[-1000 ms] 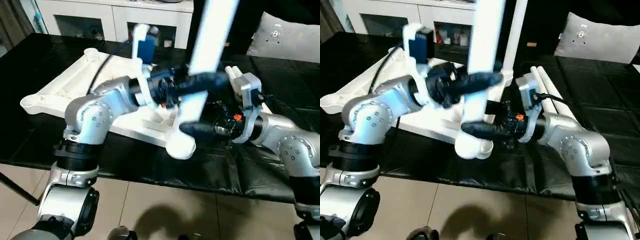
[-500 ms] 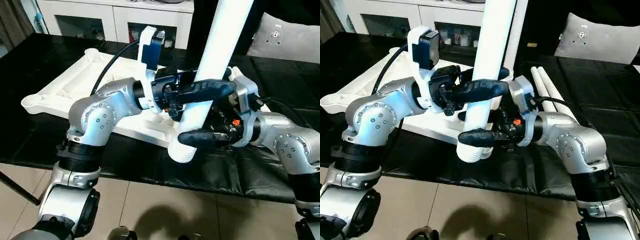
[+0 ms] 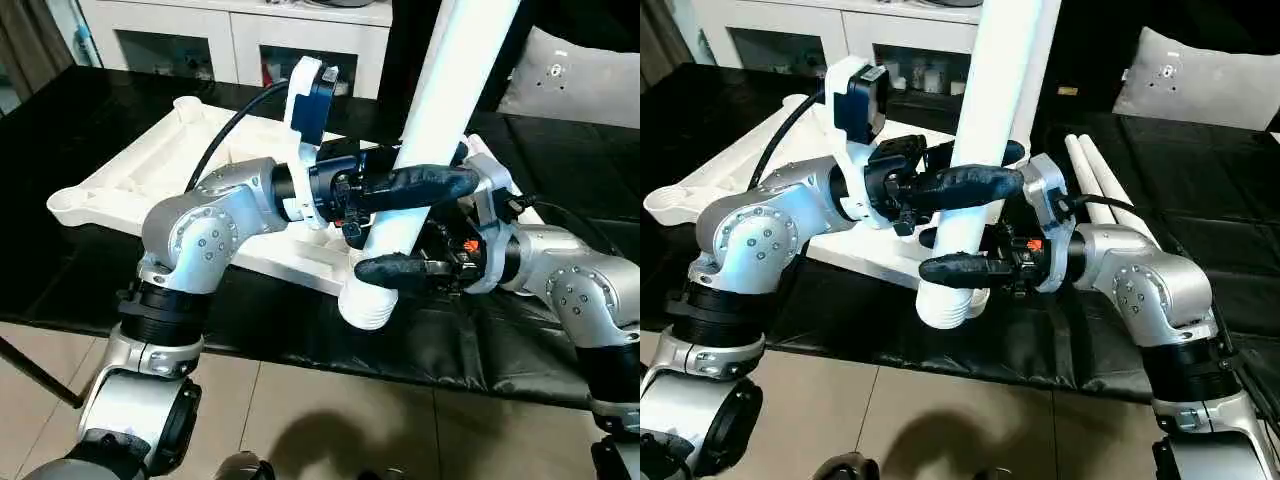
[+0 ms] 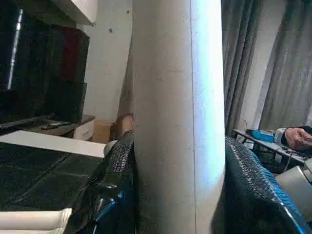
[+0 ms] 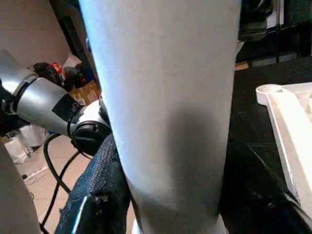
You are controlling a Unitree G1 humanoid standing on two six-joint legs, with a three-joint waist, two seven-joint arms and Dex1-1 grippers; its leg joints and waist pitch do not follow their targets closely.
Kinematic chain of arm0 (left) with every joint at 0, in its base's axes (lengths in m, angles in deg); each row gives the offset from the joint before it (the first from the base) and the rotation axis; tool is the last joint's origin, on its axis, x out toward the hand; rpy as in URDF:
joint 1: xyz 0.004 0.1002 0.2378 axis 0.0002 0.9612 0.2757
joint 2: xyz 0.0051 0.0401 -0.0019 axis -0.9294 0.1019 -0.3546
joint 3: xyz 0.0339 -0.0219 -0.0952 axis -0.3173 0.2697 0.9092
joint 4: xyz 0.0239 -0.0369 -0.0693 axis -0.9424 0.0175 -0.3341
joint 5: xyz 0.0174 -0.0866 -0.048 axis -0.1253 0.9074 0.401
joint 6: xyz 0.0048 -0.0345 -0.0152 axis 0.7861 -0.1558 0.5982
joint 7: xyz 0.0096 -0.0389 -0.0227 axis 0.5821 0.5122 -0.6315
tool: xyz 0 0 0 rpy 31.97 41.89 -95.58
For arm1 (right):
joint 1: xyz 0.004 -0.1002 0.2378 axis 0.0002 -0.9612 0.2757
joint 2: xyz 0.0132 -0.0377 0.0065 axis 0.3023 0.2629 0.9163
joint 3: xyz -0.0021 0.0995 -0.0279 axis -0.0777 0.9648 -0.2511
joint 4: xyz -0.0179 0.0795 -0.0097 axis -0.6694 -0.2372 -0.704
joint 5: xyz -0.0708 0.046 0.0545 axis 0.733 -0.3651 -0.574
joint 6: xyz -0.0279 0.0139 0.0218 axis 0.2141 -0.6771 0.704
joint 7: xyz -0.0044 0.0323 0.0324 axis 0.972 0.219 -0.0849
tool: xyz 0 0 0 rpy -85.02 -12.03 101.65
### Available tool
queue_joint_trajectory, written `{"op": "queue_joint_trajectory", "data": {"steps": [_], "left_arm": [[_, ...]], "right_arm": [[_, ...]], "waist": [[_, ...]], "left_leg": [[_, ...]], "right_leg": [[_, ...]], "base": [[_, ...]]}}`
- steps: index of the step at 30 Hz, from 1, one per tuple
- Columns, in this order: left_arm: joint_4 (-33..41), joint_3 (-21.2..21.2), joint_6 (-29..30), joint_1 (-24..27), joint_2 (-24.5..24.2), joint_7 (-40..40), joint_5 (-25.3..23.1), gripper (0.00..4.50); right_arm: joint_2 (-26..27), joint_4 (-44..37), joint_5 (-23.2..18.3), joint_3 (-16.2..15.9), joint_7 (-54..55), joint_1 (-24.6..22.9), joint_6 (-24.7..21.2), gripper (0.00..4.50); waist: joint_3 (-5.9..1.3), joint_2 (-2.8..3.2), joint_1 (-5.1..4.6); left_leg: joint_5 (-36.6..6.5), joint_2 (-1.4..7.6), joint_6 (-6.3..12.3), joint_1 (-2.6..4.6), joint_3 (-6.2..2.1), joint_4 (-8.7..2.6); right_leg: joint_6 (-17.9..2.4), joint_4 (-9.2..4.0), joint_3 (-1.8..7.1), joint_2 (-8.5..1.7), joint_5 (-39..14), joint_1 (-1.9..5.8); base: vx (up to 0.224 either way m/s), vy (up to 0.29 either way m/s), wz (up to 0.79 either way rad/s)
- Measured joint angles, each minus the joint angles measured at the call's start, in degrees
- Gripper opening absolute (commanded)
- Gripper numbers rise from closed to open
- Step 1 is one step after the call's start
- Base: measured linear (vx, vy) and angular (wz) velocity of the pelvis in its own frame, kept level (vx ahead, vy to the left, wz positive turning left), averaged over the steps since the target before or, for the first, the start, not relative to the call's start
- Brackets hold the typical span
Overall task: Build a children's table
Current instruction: Pick table leg
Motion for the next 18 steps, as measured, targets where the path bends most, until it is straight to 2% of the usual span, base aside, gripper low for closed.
{"op": "queue_joint_trajectory", "data": {"steps": [8,10,15,18], "left_arm": [[-0.08,-0.04,0.00,0.09,0.12,-0.26,-0.57,1.85],[-0.08,-0.04,0.00,0.33,0.05,-0.25,-0.89,1.85],[-0.04,-0.28,-1.06,0.34,0.18,-0.47,-1.24,1.84],[-0.03,-0.32,-1.27,0.33,0.14,-0.45,-1.26,1.84]], "right_arm": [[-0.22,0.00,1.90,-0.88,0.04,0.11,1.39,1.96],[-0.22,0.02,2.35,-0.94,0.07,0.12,1.31,2.49],[1.14,1.46,2.35,-2.09,1.04,0.17,-0.09,2.89],[1.33,1.46,2.23,-2.04,1.13,0.17,-0.17,2.95]], "waist": [[0.00,0.00,0.18],[0.00,0.00,0.17],[-0.01,0.01,0.18],[-0.01,0.01,0.20]], "left_leg": [[0.00,0.01,0.00,-0.01,-0.01,0.09],[0.00,0.01,0.00,0.00,-0.01,0.10],[0.00,0.02,0.00,-0.01,-0.02,0.15],[0.00,0.02,0.00,-0.01,-0.02,0.16]], "right_leg": [[0.00,0.06,0.00,0.00,0.00,0.01],[-0.01,0.07,0.00,0.00,0.01,0.01],[-0.03,0.09,0.00,0.00,0.02,0.02],[-0.03,0.10,-0.01,0.00,0.02,0.02]], "base": [[0.000,0.000,0.00],[0.000,0.000,0.00],[0.000,0.000,0.00],[0.000,0.000,0.00]]}}
